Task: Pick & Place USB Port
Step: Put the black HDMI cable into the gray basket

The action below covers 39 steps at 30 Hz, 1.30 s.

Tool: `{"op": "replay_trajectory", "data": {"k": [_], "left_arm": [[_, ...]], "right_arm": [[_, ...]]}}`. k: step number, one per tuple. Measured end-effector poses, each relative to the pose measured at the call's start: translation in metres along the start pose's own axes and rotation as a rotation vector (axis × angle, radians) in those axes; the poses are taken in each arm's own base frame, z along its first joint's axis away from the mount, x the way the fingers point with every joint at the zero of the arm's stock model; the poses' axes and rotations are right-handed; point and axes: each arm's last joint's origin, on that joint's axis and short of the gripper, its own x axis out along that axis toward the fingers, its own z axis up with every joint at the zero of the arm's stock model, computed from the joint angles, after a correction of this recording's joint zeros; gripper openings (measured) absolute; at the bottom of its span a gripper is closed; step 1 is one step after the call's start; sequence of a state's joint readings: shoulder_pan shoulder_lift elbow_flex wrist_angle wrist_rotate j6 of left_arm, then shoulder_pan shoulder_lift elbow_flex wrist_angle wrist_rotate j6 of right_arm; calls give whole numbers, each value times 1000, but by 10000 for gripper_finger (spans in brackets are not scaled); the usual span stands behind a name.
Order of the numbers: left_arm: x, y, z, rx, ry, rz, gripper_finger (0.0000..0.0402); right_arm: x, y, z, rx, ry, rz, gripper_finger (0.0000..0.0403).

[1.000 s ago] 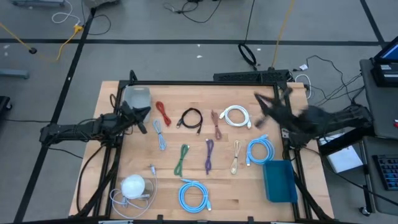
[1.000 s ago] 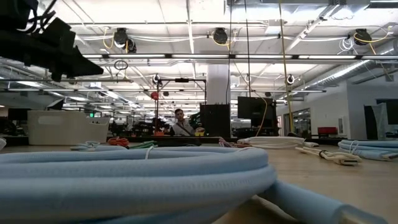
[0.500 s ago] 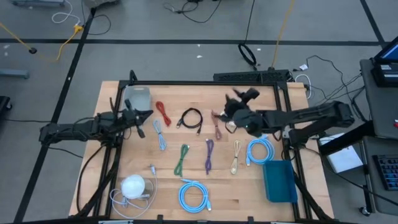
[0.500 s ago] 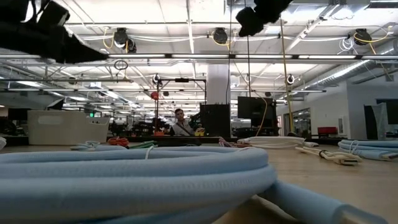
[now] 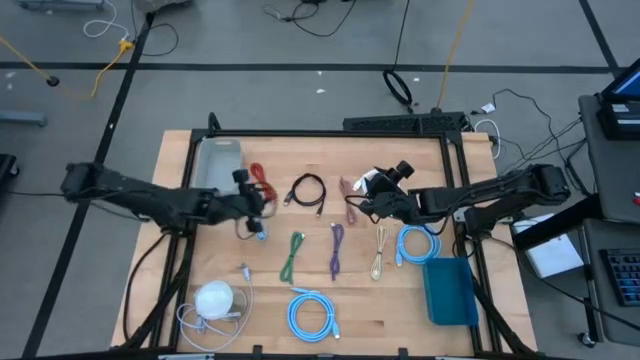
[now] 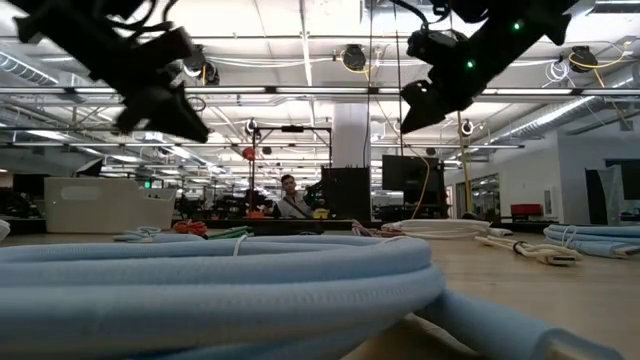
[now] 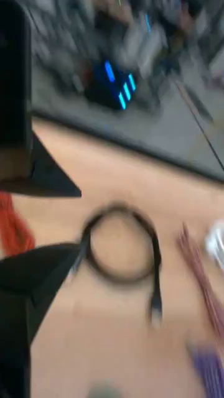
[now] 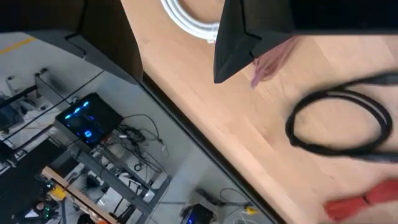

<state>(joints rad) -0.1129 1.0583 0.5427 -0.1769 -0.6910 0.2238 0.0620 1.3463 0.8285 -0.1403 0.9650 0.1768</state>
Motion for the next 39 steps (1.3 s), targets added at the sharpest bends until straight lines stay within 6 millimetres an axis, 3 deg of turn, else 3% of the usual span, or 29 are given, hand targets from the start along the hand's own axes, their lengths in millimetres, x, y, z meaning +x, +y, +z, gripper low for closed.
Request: {"op": "replay_trajectory", "data": {"k": [3,7,10,15,20,24,32,39], "left_arm": [[10,-5,18,-6,77,100,200],[30,3,35,-204,110,170,249],[50,22,34,-402,171,229,260],[79,51,30,-650,194,123,244],[105,52,18,-712,246,34,216],[131,41,7,-744,286,-40,211],[171,29,-8,-765,312,-75,261],[186,24,-6,-713,332,-82,285]], "right_arm": [[1,-1,-1,-11,4,-5,194],[6,-5,0,-6,10,-25,194],[10,-8,0,8,16,-39,194],[11,-9,0,19,20,-44,194],[10,-8,0,24,18,-37,194],[9,-6,0,46,20,7,194],[11,0,-6,93,-35,84,194],[12,1,-13,110,-48,110,194]]}}
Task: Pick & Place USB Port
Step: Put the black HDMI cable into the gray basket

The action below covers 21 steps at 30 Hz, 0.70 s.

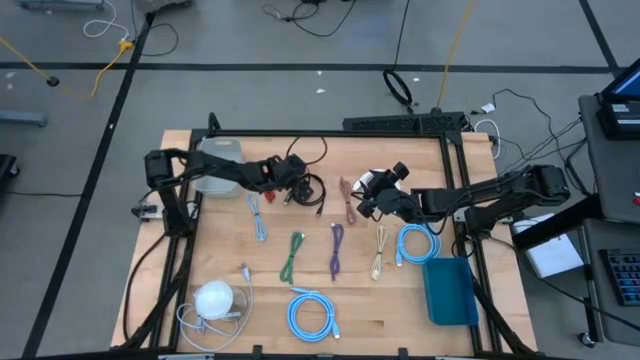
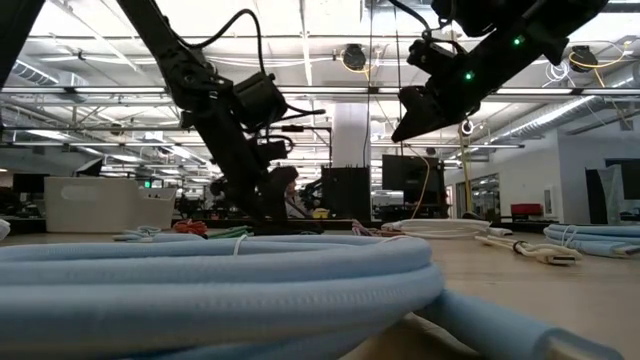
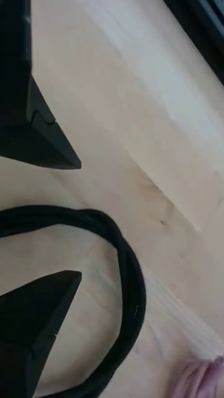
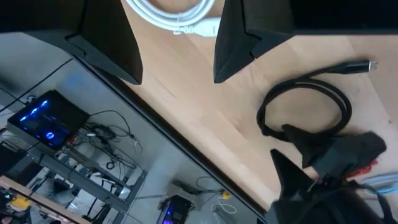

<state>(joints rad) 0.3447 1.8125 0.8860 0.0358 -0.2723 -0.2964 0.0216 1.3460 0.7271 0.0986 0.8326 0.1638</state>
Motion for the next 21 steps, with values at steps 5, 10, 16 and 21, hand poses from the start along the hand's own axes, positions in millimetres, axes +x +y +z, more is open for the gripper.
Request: {"op": "replay_trajectory", "data": {"k": [5,10,16,21], "left_arm": [[10,0,-4,15,21,25,262],[16,-1,-9,-30,43,28,171],[8,3,-10,-9,81,57,20],[-33,11,-2,-1,94,192,8]], "right_arm": [[-2,2,-1,-6,-1,8,194],[-5,5,-1,-12,-7,23,194],[-5,5,-1,-10,-7,22,194],[-5,5,-1,-7,-6,23,194]]}}
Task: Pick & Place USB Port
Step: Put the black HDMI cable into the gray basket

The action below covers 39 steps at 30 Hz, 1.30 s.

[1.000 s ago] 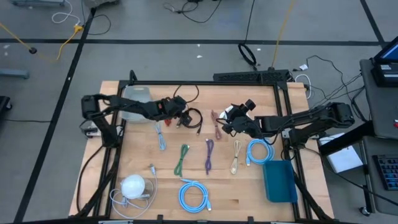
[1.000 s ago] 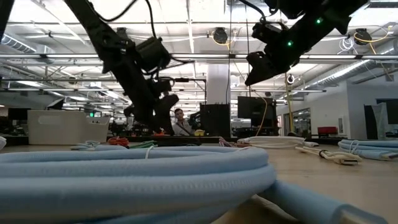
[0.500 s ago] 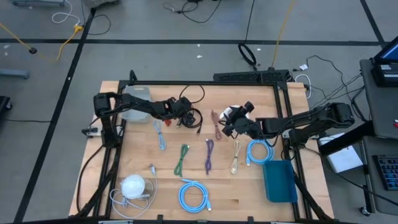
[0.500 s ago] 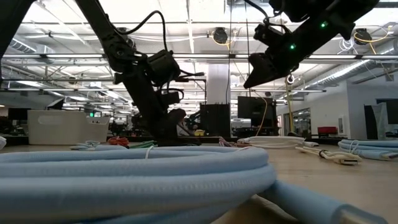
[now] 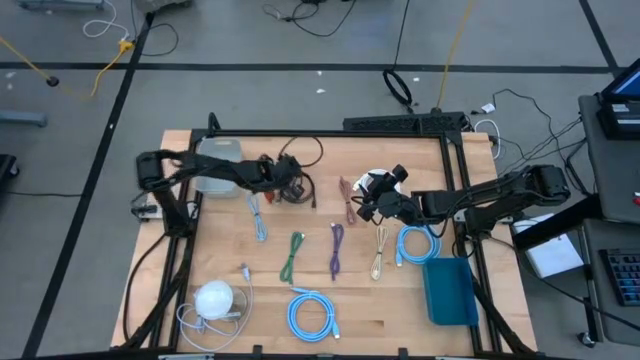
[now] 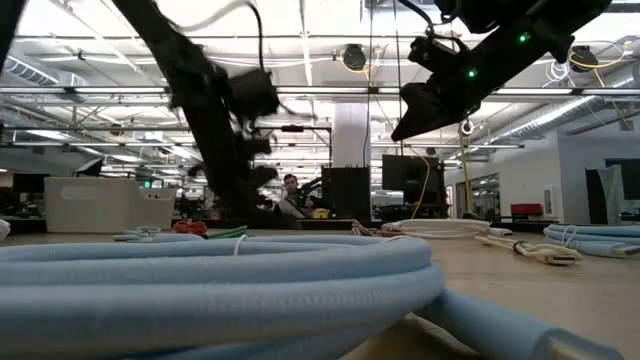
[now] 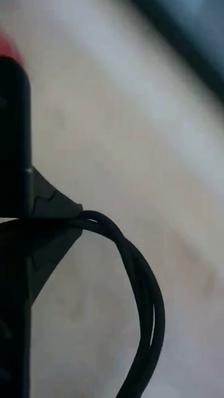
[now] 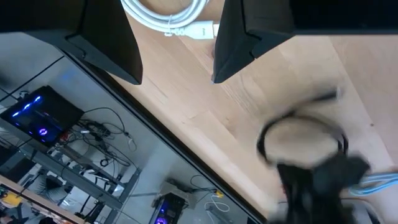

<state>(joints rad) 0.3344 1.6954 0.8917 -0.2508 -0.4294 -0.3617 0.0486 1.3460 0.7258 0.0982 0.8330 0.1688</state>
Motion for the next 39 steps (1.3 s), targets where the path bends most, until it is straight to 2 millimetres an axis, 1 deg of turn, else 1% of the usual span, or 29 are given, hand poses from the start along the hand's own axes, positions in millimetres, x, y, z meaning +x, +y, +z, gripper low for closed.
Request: {"op": "replay_trajectory", "data": {"k": [3,6,8,10,13,15,18,20,23,25,27,29,32,37,39], "left_arm": [[-39,15,2,-23,-39,137,8],[-81,29,-2,-64,-116,283,8],[-106,39,-9,-113,-174,379,8],[-124,50,-20,-155,-193,467,8],[-137,67,-36,-224,-148,564,8],[-141,76,-46,-243,-86,642,8],[-143,85,-56,-258,28,759,8],[-138,89,-56,-281,63,813,8],[-131,98,-55,-304,124,846,8],[-125,103,-53,-293,143,899,8],[-119,110,-51,-339,157,926,8],[-117,118,-50,-362,181,966,8],[-111,124,-50,-414,193,996,8],[-106,132,-57,-438,238,1039,8],[-104,137,-63,-428,288,1056,8]], "right_arm": [[0,0,0,0,2,0,194],[-1,1,-1,-4,2,5,194],[-1,1,-1,-4,1,7,194],[-1,1,-1,-4,1,6,194],[-2,2,-1,-5,0,9,194],[-2,2,0,-5,-2,12,194],[-2,2,0,0,-6,13,194],[-2,2,0,0,-6,12,194],[-2,3,0,3,-9,15,194],[-2,3,0,3,-6,36,194],[-2,4,1,7,-10,53,194],[-2,5,3,17,-23,82,194],[-2,6,5,14,-32,123,194],[-3,7,5,9,-29,153,194],[-3,8,5,11,-29,175,194]]}}
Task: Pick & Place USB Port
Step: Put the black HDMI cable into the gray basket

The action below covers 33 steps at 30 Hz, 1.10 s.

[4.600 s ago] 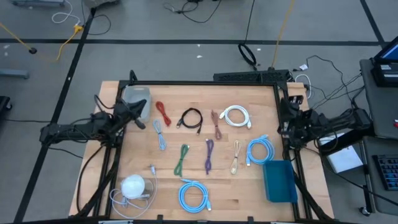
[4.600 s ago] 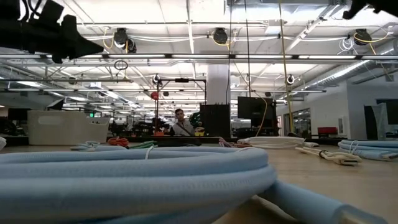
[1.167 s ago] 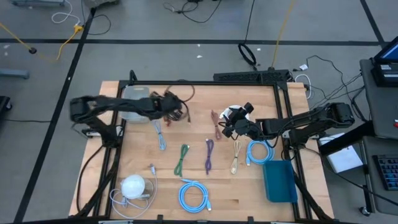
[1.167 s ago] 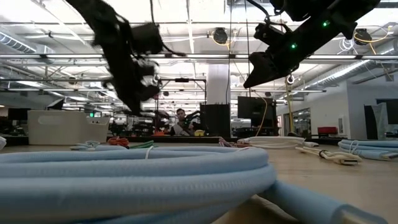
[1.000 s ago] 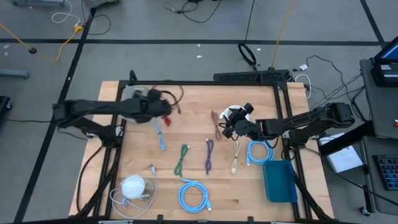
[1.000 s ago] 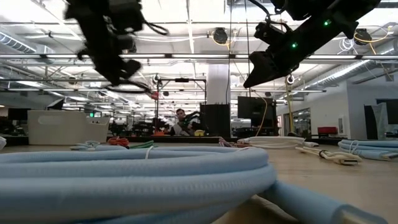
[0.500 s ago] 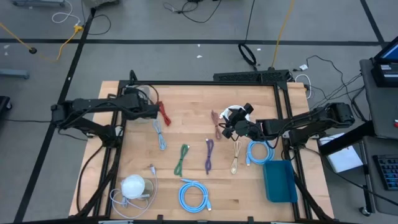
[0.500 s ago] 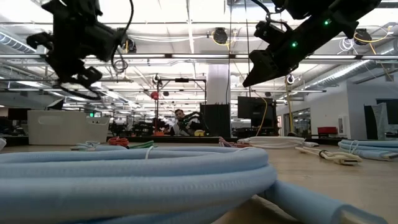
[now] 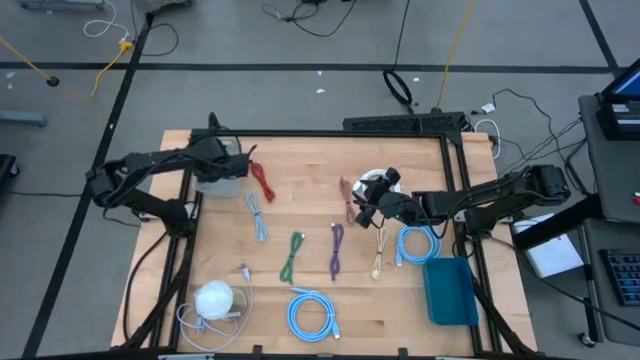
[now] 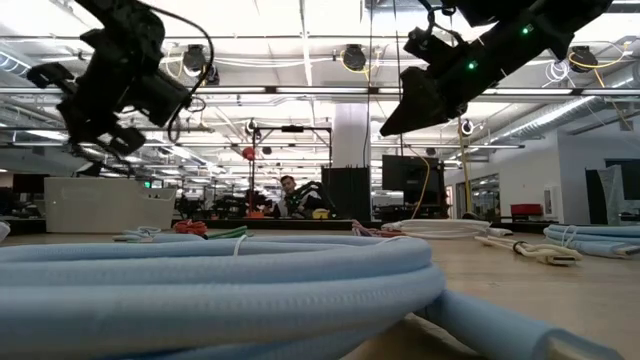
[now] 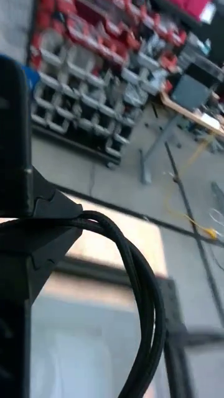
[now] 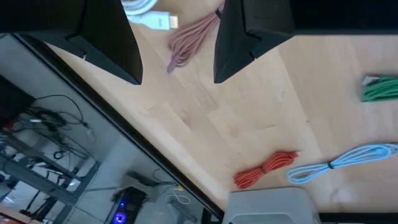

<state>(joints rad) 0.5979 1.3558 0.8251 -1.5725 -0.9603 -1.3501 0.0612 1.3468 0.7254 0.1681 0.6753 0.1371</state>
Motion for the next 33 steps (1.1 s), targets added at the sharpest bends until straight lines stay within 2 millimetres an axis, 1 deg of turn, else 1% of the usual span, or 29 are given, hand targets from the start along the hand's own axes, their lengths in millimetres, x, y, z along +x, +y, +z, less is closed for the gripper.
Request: {"op": "replay_trajectory", "data": {"k": [3,5,11,16,24,28,33], "left_arm": [[9,0,-5,6,25,30,8],[12,-3,-8,-5,29,21,8],[15,-17,-13,-62,-37,-46,10],[17,-25,-16,-66,-92,-40,7],[23,-53,-20,4,-68,-50,11],[26,-64,-22,69,-47,-57,31],[26,-62,-23,96,-48,-35,73]], "right_arm": [[-1,1,0,-3,-1,4,194],[-1,1,1,-14,-12,7,194],[-1,2,4,-14,-41,11,194],[-1,2,5,-14,-42,12,194],[-2,3,4,-15,-42,14,194],[-3,5,4,-19,-44,22,194],[-4,6,4,-22,-43,26,194]]}}
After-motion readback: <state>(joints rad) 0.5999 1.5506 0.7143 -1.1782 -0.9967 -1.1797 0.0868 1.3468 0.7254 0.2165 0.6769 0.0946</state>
